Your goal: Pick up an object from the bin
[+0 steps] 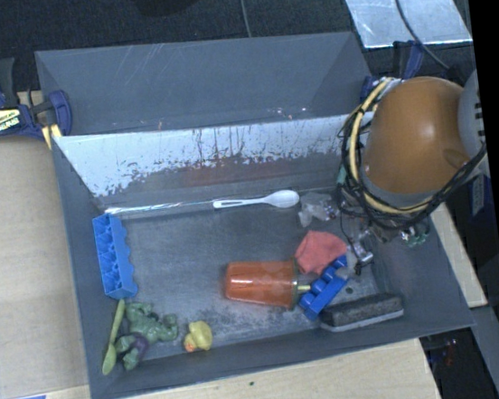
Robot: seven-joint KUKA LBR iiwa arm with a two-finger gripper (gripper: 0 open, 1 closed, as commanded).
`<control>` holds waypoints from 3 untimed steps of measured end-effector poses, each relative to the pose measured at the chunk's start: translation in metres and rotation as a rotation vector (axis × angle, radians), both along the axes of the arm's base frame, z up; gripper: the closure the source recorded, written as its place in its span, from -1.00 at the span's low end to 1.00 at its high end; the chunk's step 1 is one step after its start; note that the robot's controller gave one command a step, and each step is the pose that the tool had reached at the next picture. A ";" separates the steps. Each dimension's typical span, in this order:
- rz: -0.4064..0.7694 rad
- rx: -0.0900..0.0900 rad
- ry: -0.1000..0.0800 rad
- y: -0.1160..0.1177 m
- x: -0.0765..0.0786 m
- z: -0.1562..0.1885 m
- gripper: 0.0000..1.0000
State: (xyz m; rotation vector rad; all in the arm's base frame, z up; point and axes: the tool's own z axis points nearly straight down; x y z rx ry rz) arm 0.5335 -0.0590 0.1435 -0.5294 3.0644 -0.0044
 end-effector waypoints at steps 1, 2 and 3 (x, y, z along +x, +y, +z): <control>-0.110 0.006 0.007 0.009 -0.002 -0.019 -1.00; -0.151 0.007 0.002 -0.008 -0.013 -0.040 -1.00; 0.109 -0.001 -0.007 -0.025 -0.005 -0.047 1.00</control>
Offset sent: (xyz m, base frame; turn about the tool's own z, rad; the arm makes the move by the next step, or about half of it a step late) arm -0.0182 -0.0129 -0.0466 0.1554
